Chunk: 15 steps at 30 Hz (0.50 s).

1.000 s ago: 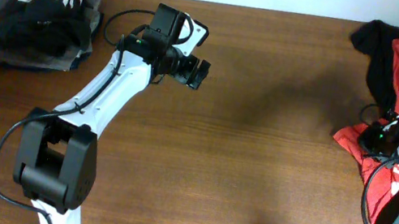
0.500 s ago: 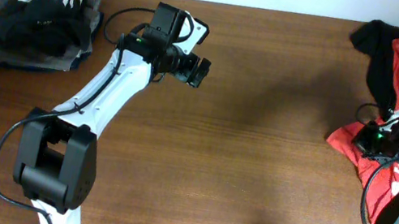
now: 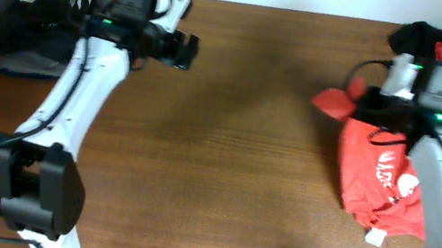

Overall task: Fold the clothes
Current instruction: 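Reach the right gripper to the red T-shirt and pinch its fabric, then drag the red T-shirt with the right gripper toward the table center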

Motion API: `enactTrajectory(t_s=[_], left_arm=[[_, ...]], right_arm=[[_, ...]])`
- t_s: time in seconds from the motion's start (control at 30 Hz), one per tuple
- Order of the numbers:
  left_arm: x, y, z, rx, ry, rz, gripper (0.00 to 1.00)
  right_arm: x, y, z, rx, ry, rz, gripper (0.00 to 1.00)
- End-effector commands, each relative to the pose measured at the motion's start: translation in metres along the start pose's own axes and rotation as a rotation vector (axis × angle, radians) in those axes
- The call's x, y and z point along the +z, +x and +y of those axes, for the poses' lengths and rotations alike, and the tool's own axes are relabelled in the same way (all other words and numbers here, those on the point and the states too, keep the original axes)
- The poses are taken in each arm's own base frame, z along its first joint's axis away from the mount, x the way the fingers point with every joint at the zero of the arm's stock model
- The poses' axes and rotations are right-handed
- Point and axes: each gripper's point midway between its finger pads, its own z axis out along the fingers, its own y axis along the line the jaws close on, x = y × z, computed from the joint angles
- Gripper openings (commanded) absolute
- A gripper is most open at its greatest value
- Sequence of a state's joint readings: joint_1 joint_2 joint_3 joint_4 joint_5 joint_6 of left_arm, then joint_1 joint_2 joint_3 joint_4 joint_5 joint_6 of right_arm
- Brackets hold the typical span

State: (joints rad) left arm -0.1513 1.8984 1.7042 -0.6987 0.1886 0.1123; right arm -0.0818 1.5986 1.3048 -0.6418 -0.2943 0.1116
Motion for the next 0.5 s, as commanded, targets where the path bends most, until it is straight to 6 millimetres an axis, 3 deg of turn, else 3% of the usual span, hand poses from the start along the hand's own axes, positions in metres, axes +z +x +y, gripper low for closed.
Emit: enactTrajectory(t_s=[0.0, 0.2, 0.47], left_arm=[[-0.039, -0.019, 0.027, -0.025, -0.054, -0.074, 0.99], [-0.052, -0.006, 0.061, -0.089, -0.100, -0.049, 0.99], [-0.056, 0.000, 0.075, -0.116, -0.118, -0.037, 0.99]], right_arm=[[0.007, -0.001, 0.050, -0.041, -0.089, -0.008, 0.04], [0.013, 0.002, 0.114, -0.117, -0.186, -0.036, 0.04], [0.012, 0.011, 0.181, -0.215, -0.299, -0.071, 0.04]])
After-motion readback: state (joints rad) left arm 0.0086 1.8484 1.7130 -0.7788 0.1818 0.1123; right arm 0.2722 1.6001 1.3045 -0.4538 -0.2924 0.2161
